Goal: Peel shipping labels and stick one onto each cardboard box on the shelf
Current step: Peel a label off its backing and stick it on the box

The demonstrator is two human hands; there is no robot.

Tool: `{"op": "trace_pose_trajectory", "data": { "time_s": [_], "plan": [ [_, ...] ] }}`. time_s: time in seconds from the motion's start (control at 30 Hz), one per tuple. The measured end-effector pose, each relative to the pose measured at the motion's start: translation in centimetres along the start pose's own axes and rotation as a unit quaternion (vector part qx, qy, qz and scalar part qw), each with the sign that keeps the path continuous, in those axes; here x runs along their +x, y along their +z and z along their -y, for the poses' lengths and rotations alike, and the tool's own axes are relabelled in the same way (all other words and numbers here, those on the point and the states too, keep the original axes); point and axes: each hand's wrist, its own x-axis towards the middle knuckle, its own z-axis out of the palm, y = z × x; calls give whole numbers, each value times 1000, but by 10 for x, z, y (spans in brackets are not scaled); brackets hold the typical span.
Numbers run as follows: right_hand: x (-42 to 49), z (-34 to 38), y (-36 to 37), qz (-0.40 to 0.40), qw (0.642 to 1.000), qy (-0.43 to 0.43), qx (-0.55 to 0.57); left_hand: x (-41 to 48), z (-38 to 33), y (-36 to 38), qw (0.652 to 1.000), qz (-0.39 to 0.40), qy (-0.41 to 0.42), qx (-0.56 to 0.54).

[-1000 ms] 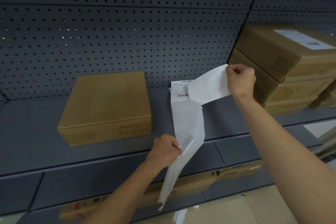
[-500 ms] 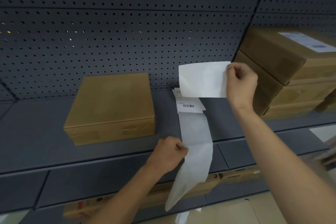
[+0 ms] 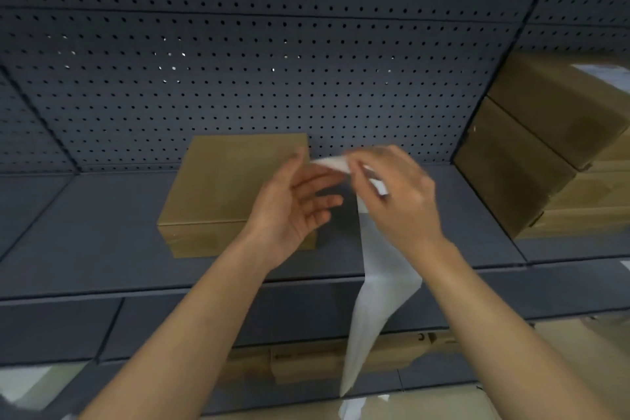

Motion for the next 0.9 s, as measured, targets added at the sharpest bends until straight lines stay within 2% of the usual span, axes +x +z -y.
{"op": "trace_pose_trajectory", "data": {
  "time_s": [0.07, 0.17, 0.43, 0.57, 0.63, 0.77, 0.83, 0.9],
  "plan": [
    [-2, 8, 8, 40, 997, -57, 23, 0, -5, -11, 1000, -7, 20, 2],
    [-8, 18, 22, 70, 994, -77, 35, -1, -9, -25, 998, -34, 53, 23],
    [-20, 39, 51, 159, 984, -41, 72, -6, -18, -63, 979, -131, 95, 122],
    [-14, 42, 59, 170, 980, -10, 101, -6, -21, -80, 972, -130, 101, 169],
    [-7, 40, 60, 152, 979, 33, 131, -7, -23, -87, 972, -133, 104, 167],
    [9, 36, 64, 104, 962, 200, 151, -5, -31, -101, 969, -153, 104, 164],
    [16, 35, 70, 118, 929, 314, 156, -5, -34, -106, 969, -148, 103, 169],
    [20, 33, 77, 147, 872, 413, 217, -5, -37, -108, 969, -134, 102, 179]
  ]
}}
